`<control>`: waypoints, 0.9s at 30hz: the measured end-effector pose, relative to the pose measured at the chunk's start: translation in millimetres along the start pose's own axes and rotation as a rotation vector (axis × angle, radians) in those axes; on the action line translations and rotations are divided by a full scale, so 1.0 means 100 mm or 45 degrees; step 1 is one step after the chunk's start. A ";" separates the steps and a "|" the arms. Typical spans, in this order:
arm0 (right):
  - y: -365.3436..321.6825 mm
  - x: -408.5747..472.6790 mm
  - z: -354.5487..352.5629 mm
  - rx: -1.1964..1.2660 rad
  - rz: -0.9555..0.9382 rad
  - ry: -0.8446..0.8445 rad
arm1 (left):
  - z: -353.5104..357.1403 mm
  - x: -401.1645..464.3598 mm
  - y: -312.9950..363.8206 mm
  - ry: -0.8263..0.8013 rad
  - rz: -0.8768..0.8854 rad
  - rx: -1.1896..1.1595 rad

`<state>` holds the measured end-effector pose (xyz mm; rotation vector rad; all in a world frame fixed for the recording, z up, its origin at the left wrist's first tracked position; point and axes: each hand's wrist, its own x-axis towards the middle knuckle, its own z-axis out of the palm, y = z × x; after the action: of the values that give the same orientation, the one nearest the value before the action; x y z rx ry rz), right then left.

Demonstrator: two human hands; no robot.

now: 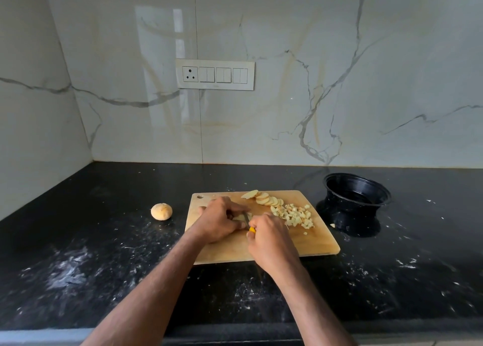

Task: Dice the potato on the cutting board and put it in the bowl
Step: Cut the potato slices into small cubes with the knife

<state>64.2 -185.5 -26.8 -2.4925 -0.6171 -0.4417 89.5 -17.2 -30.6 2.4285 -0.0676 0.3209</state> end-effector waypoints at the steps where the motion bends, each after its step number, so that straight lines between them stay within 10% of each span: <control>1: 0.01 -0.02 0.00 -0.004 -0.016 -0.001 | 0.01 0.01 -0.01 -0.015 0.000 0.027; 27: 0.10 -0.26 -0.15 0.178 0.023 0.107 | -0.07 -0.02 -0.09 0.068 0.051 -0.126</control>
<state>44.7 -210.6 -29.9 -2.3325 -0.5720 -0.4777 87.4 -6.3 -31.7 2.3218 -0.1060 0.3913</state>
